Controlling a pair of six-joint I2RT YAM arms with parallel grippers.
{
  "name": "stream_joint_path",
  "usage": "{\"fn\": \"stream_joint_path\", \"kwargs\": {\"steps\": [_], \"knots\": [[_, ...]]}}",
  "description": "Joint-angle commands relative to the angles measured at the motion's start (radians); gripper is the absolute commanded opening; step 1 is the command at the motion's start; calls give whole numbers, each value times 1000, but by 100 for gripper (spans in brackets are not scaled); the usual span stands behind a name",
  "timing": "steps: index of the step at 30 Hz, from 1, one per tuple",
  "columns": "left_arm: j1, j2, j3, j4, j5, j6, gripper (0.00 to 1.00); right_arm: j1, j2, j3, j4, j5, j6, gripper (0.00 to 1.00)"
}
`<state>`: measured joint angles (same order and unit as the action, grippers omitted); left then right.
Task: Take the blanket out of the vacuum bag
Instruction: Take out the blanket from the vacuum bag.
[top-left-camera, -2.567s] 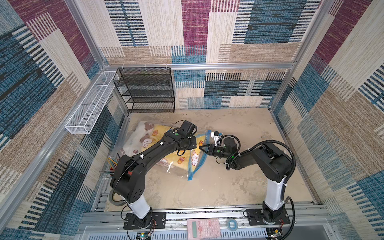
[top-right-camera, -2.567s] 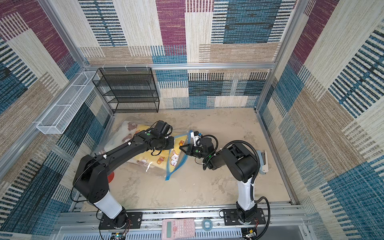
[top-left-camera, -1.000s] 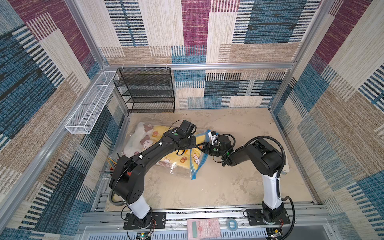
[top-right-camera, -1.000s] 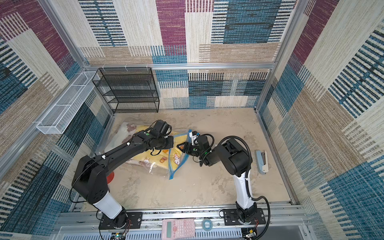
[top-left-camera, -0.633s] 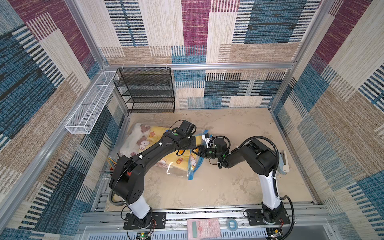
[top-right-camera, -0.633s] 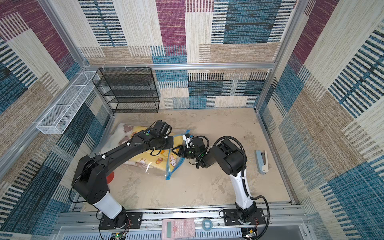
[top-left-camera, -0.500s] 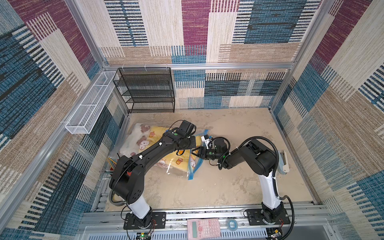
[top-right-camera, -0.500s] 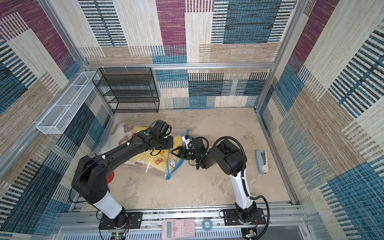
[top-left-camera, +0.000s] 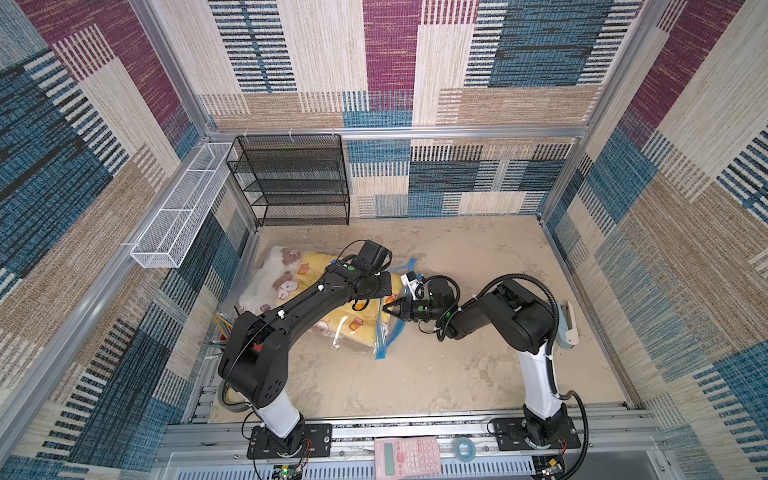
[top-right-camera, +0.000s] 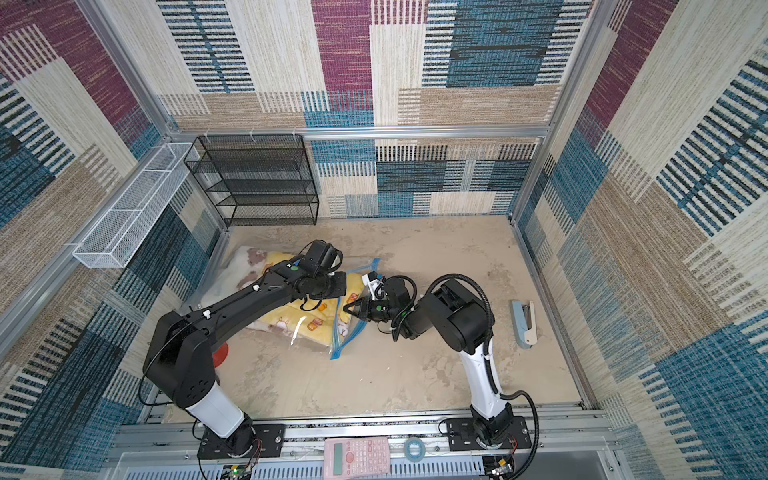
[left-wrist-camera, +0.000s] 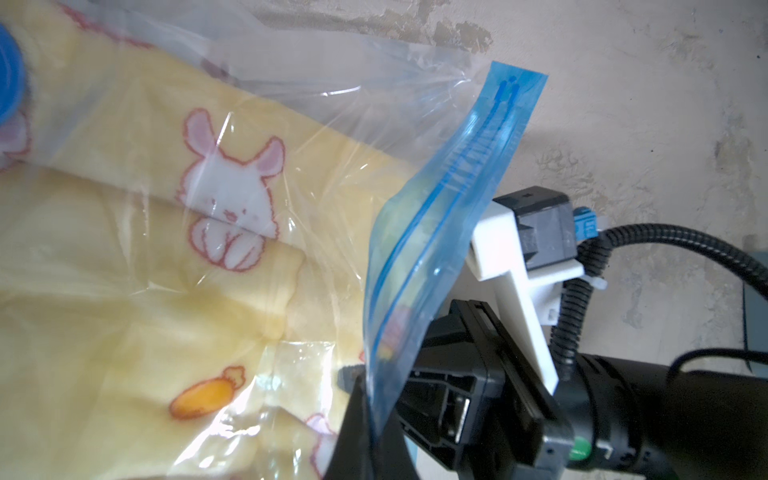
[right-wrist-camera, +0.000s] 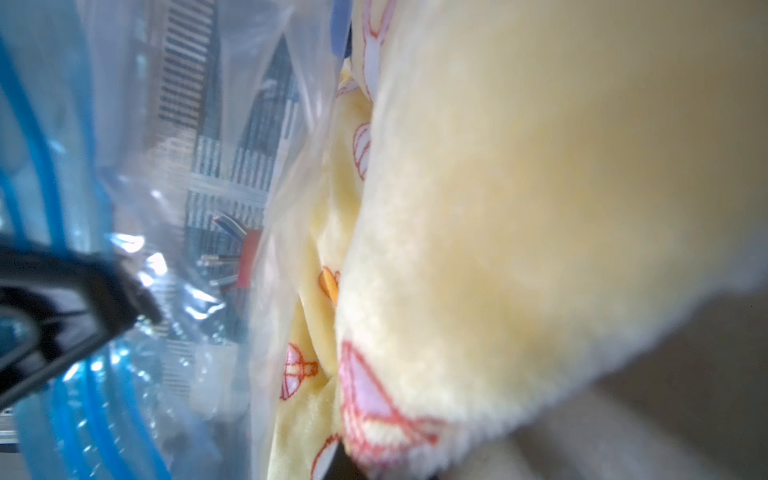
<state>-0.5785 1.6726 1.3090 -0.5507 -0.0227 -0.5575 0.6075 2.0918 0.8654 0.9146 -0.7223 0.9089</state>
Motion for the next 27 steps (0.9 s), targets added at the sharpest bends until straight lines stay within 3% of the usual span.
{"fn": "stream_joint_path", "kwargs": {"steps": [1,9,18,27], "knots": [[0,-9,-2,3,-11,25,0,-2,-62,-14,28,-8,-56,0],[0,-11,-1,3,-17,33,0,-42,-126,-75,123,-37,4,0],[0,-10,0,4,-11,38,0,-155,-140,-134,160,-38,75,0],[0,7,3,3,-30,57,0,-166,-127,-103,185,-84,191,0]]}}
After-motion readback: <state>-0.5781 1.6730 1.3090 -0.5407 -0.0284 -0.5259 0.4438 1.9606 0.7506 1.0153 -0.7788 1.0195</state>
